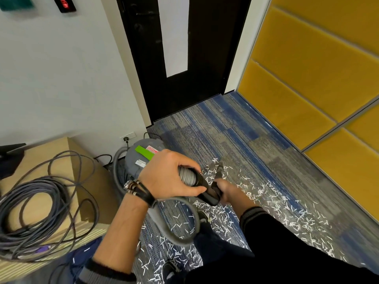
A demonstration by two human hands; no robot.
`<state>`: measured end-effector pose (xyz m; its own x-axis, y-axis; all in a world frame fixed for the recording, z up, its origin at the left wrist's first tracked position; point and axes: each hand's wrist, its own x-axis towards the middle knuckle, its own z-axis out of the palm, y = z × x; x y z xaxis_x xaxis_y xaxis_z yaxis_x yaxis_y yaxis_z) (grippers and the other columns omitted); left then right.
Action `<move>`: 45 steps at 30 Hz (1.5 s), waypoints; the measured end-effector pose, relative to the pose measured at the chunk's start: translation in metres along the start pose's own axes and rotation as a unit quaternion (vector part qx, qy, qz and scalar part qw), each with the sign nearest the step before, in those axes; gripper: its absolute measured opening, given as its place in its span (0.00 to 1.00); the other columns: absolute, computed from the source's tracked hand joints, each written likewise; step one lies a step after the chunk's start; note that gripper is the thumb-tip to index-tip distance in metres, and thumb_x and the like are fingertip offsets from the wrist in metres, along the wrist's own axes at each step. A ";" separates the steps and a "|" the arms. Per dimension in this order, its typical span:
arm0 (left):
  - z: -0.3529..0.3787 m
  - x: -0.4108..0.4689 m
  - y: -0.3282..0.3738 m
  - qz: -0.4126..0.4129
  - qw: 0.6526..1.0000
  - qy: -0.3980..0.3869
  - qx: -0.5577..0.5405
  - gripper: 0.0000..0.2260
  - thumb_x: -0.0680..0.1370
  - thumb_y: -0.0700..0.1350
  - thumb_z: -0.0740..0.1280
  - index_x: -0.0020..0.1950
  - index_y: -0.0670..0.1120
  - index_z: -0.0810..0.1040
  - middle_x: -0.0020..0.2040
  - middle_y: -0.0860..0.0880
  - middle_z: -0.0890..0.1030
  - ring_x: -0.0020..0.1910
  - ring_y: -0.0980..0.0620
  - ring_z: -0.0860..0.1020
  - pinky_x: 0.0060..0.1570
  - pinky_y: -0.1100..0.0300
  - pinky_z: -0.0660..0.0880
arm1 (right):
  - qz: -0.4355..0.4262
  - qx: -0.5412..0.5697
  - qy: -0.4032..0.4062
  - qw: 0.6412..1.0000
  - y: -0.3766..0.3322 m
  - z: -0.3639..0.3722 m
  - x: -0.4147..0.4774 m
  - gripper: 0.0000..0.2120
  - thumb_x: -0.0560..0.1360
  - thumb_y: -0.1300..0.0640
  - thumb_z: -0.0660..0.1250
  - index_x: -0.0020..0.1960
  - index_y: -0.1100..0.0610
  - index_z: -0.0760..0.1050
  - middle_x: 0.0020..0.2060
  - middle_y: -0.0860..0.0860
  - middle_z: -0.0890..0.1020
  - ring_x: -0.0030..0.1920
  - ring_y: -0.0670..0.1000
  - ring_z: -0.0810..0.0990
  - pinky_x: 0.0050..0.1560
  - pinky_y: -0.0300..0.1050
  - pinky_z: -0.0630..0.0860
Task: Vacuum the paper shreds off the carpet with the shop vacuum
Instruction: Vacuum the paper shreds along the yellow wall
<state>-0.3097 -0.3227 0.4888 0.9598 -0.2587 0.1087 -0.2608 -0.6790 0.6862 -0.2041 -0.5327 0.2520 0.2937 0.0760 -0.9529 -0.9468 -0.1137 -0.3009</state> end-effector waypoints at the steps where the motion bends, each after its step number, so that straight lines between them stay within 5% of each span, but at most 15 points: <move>1: -0.001 0.001 -0.002 0.000 1.000 0.000 -0.017 0.17 0.67 0.66 0.76 0.47 0.56 0.87 0.43 0.62 0.86 0.43 0.60 0.83 0.47 0.58 0.79 | -0.008 0.008 -0.002 1.000 0.001 -0.001 -0.001 0.12 0.84 0.52 0.54 0.50 0.60 0.68 0.42 0.59 0.78 0.40 0.56 0.80 0.31 0.44 0.79; 4: -0.002 0.006 -0.004 -0.011 0.999 0.002 -0.032 0.17 0.66 0.66 0.77 0.46 0.57 0.87 0.40 0.61 0.84 0.41 0.58 0.82 0.45 0.56 0.79 | -0.019 0.014 0.015 1.000 0.008 -0.016 0.004 0.13 0.83 0.51 0.55 0.57 0.60 0.66 0.50 0.60 0.78 0.48 0.57 0.80 0.47 0.51 0.81; 12: -0.007 -0.010 0.006 -0.018 1.000 0.009 -0.003 0.18 0.67 0.68 0.74 0.48 0.57 0.88 0.43 0.62 0.86 0.44 0.60 0.83 0.47 0.55 0.80 | -0.003 -0.012 0.015 1.000 0.011 -0.006 0.016 0.16 0.82 0.49 0.57 0.61 0.61 0.69 0.52 0.60 0.79 0.51 0.58 0.81 0.49 0.54 0.82; 17: -0.022 -0.018 0.000 -0.010 0.999 0.013 -0.033 0.17 0.66 0.65 0.77 0.46 0.55 0.88 0.43 0.61 0.86 0.43 0.59 0.84 0.47 0.53 0.80 | -0.006 -0.022 -0.006 1.000 0.021 0.009 0.017 0.22 0.82 0.46 0.58 0.66 0.62 0.69 0.55 0.60 0.81 0.48 0.58 0.83 0.40 0.53 0.82; 24: -0.021 -0.025 -0.002 -0.031 0.998 0.029 -0.035 0.17 0.67 0.66 0.76 0.46 0.56 0.88 0.42 0.61 0.86 0.43 0.58 0.84 0.48 0.52 0.80 | -0.007 -0.026 0.029 0.999 0.022 0.005 0.002 0.14 0.83 0.51 0.54 0.55 0.61 0.70 0.46 0.58 0.80 0.41 0.57 0.81 0.42 0.49 0.79; 29: -0.026 -0.034 0.010 0.012 0.999 0.033 0.007 0.17 0.67 0.66 0.75 0.47 0.56 0.88 0.43 0.62 0.86 0.42 0.62 0.83 0.47 0.57 0.79 | -0.051 -0.078 -0.039 0.995 0.035 -0.004 0.086 0.28 0.79 0.50 0.62 0.73 0.64 0.64 0.61 0.64 0.79 0.61 0.63 0.80 0.55 0.62 0.79; 31: -0.025 -0.034 0.009 0.013 0.999 0.023 -0.026 0.17 0.67 0.64 0.77 0.47 0.54 0.88 0.43 0.61 0.86 0.43 0.61 0.83 0.48 0.57 0.79 | -0.040 -0.072 -0.045 0.996 0.042 -0.006 0.072 0.27 0.80 0.49 0.60 0.72 0.66 0.65 0.57 0.63 0.78 0.60 0.63 0.80 0.50 0.59 0.81; 36: -0.015 -0.037 0.004 -0.018 0.997 0.013 -0.068 0.17 0.67 0.64 0.77 0.47 0.53 0.88 0.43 0.60 0.86 0.44 0.57 0.83 0.48 0.54 0.79 | -0.019 -0.053 0.020 0.998 0.042 -0.006 -0.018 0.15 0.84 0.52 0.52 0.57 0.62 0.69 0.41 0.60 0.79 0.38 0.57 0.79 0.27 0.45 0.79; 40: -0.014 -0.050 0.005 -0.024 0.999 0.035 -0.034 0.17 0.67 0.65 0.76 0.47 0.55 0.88 0.44 0.63 0.86 0.44 0.62 0.83 0.49 0.56 0.79 | -0.018 -0.054 0.030 0.998 0.041 0.004 -0.021 0.11 0.83 0.53 0.54 0.52 0.61 0.69 0.39 0.58 0.78 0.37 0.56 0.79 0.30 0.45 0.78; 45: -0.023 -0.060 0.014 0.006 0.999 0.036 -0.020 0.15 0.67 0.63 0.78 0.47 0.56 0.88 0.42 0.63 0.85 0.43 0.62 0.83 0.47 0.57 0.79 | -0.024 -0.066 -0.025 0.997 0.046 0.027 -0.007 0.17 0.81 0.55 0.59 0.67 0.62 0.70 0.52 0.61 0.77 0.44 0.59 0.81 0.33 0.51 0.81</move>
<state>-0.3687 -0.3011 0.5081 0.9619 -0.2154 0.1682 -0.2696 -0.6473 0.7130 -0.2531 -0.5115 0.2463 0.3289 0.1328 -0.9350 -0.9050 -0.2384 -0.3522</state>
